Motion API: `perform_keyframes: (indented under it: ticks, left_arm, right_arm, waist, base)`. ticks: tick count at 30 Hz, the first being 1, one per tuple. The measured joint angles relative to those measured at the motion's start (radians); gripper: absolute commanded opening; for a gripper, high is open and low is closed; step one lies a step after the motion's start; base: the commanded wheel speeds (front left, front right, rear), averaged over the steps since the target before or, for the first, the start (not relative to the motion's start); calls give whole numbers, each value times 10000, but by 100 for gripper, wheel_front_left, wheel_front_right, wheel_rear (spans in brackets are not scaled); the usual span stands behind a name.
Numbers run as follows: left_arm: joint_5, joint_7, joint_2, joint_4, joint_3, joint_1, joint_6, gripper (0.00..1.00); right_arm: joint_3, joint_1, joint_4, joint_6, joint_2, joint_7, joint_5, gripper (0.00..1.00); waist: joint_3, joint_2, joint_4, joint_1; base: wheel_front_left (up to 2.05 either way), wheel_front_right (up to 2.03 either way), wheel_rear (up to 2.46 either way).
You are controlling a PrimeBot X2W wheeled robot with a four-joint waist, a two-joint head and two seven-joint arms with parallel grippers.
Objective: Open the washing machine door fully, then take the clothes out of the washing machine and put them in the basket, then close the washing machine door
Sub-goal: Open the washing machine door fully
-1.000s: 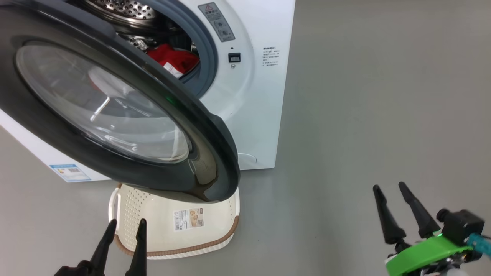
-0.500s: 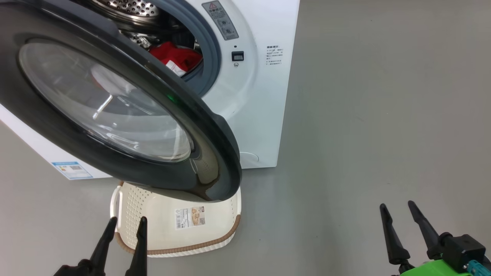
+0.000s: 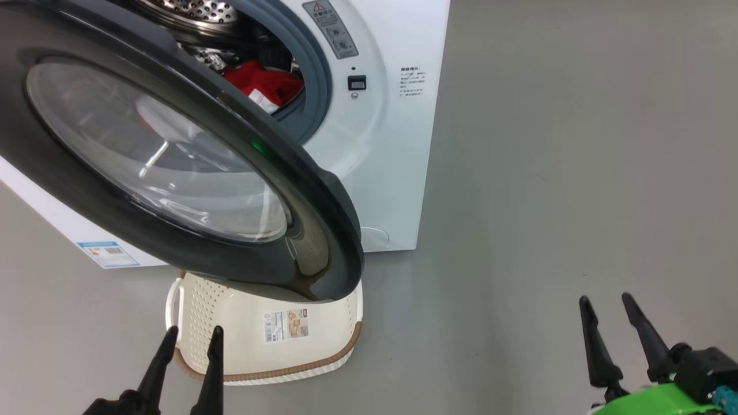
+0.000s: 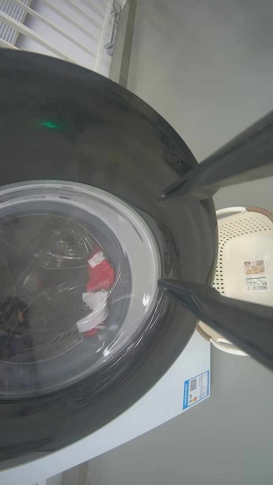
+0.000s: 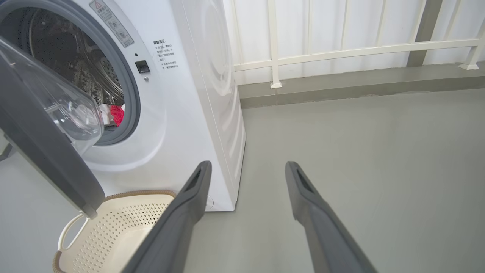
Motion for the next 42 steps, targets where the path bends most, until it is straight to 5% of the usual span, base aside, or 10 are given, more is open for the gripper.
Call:
perform_keyframes:
  ticks: [3,6,7,14,25,31,42]
  left_arm:
    - [-2,0,2,2,-15,-2,0,100]
    - [-2,0,2,0,-69,-6,0,100]
    - [-2,0,2,2,-104,-6,0,100]
    - [-12,0,-17,10,-384,-34,0,100]
    - [-211,0,-48,21,-886,-296,0,100]
    - [-307,0,-56,27,-1068,-492,0,100]
    - [-589,0,-209,48,-1407,-1074,0,100]
  right_arm:
    - [79,-278,-33,0,2,0,635,100]
    - [384,-870,-77,0,12,-2,2100,9]
    - [518,-1092,-75,0,8,-2,2619,0]
    - [2025,-2615,-56,0,-284,-31,5586,0]
    - [5127,-5195,-389,0,-1916,462,10583,0]
    - [6048,-6140,-410,0,-2362,1908,12280,0]
    - [6326,-7054,357,-2,-2575,4633,13371,0]
  waist:
    - [25,0,33,-1]
    - [76,0,82,0]
    - [87,0,109,0]
    - [180,0,384,-1]
    - [454,0,971,0]
    - [692,0,1275,0]
    - [1369,0,1734,0]
  base:
    - [0,0,0]
    - [0,0,0]
    - [0,0,0]
    - [0,0,0]
    - [0,0,0]
    - [0,0,0]
    - [0,0,0]
